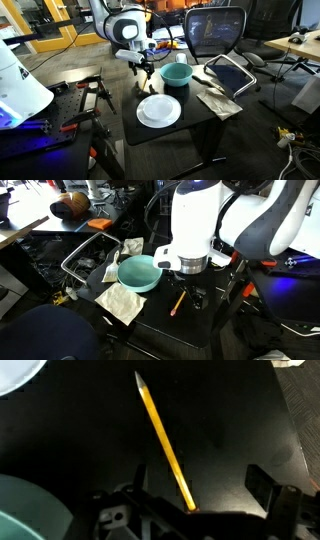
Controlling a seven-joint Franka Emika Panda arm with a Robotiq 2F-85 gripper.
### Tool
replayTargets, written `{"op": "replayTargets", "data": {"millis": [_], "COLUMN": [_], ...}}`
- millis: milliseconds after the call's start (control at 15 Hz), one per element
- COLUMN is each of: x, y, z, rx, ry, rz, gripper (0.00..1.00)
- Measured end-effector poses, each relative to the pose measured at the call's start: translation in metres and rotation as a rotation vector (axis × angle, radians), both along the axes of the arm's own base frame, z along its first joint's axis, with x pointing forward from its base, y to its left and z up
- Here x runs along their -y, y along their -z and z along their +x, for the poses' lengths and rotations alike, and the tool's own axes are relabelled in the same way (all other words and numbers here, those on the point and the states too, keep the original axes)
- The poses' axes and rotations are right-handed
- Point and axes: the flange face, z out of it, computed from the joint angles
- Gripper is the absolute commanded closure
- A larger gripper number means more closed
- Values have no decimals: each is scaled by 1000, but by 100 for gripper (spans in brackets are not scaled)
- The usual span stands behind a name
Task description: Pick up the yellow pencil and put it in the blue bowl
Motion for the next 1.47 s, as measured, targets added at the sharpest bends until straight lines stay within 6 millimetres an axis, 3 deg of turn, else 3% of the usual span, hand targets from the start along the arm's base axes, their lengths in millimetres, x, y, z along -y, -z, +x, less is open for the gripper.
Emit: {"op": "replayTargets", "data": {"millis": [200,267,333,667,1000,1467], "x": [-1,-1,-2,-4,-2,-8], "y": [3,4,5,12,9,3], "z": [2,3,4,7,15,19], "rx": [0,0,0,-1,11,22], "ry": [0,1,1,2,11,48], "rz": [1,1,1,2,7,15], "gripper": [0,25,26,66,99,98]}}
